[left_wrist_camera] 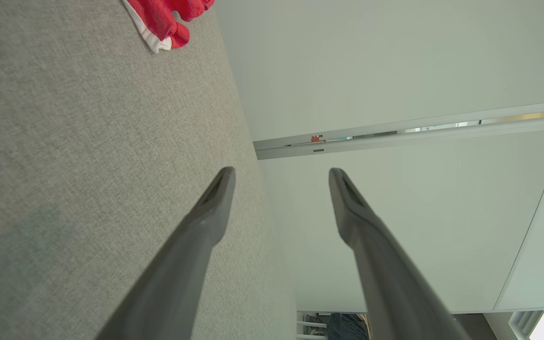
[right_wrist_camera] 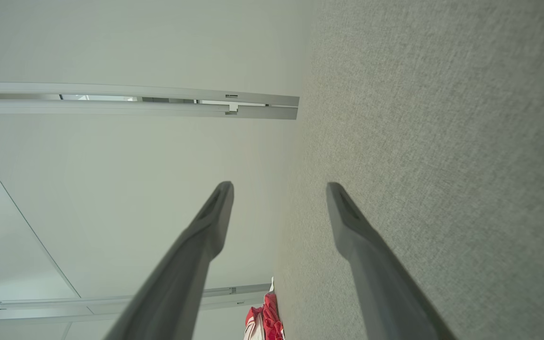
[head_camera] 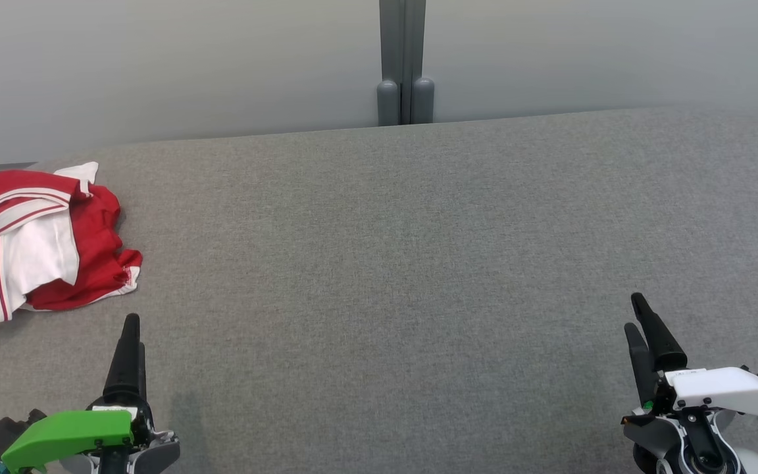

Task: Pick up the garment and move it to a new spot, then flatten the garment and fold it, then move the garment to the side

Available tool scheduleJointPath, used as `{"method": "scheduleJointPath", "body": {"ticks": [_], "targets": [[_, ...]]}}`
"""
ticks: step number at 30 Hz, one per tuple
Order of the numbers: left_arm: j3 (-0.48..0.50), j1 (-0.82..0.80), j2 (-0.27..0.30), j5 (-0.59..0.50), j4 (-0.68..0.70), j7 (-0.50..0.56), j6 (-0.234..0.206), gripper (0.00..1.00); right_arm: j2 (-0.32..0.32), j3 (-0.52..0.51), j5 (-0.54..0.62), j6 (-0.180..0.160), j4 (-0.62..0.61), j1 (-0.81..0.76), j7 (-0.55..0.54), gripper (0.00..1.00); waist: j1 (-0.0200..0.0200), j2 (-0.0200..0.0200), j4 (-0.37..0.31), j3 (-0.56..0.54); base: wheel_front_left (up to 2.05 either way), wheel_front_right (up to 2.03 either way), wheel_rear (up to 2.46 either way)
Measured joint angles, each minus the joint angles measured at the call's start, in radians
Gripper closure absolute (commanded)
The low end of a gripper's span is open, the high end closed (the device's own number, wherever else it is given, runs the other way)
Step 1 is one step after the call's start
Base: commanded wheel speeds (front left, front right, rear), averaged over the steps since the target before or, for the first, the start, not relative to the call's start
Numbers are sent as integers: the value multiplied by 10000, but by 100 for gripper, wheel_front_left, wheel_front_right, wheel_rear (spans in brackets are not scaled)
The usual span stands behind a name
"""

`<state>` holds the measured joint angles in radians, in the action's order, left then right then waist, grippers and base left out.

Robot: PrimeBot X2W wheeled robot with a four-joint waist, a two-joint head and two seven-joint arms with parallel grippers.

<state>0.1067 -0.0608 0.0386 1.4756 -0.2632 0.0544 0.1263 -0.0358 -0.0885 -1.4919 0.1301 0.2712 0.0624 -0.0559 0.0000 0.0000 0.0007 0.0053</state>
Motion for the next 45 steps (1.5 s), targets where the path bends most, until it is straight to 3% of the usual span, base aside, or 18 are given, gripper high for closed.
{"method": "scheduleJointPath", "body": {"ticks": [8, 22, 45], "targets": [[38, -4, 2, -1739, 259, -343, -6, 0, -4, 121, 1367, 0, -320, 0, 332, 0, 0, 0, 5, 13, 0, 0, 0], [-100, -6, 8, -4905, 527, -878, -399, 0, -17, 431, 3896, 0, -658, 0, 872, 0, 0, 0, 20, 32, 0, 0, 0], [-337, -31, 176, -8167, 259, -1632, -671, 0, -54, 836, 7210, 2, -541, 9, 1639, 0, 0, 0, 65, -4, 0, 0, 0]]}}
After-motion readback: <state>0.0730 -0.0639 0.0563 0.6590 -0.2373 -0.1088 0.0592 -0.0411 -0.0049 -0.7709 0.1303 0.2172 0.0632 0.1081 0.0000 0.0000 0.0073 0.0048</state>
